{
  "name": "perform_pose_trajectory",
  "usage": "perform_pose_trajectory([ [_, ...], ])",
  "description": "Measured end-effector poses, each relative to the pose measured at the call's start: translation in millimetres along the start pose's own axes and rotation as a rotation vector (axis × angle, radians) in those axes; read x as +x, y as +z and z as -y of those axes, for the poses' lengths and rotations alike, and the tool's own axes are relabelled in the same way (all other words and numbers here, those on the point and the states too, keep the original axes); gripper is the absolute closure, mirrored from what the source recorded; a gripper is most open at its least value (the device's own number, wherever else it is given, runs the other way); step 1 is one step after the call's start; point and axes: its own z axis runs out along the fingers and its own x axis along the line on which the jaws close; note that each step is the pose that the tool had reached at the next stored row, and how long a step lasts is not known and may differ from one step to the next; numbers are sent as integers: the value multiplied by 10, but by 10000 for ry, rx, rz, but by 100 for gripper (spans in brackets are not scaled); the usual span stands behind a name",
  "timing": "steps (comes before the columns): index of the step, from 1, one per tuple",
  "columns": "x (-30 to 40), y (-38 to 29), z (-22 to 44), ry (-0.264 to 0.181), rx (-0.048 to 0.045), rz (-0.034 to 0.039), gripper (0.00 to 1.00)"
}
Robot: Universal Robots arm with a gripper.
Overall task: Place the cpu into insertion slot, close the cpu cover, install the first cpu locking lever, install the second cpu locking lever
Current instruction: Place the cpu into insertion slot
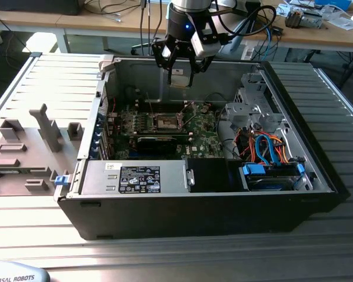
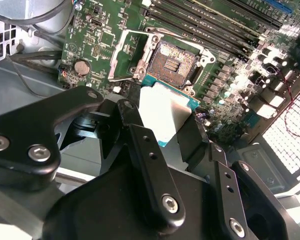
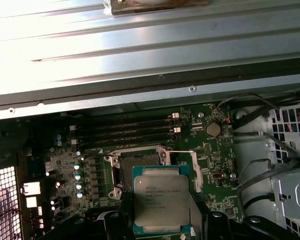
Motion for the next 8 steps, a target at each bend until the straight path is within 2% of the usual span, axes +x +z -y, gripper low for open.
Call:
perform_pose_trajectory([
  [8, 0, 0, 0, 69, 39, 7, 46],
])
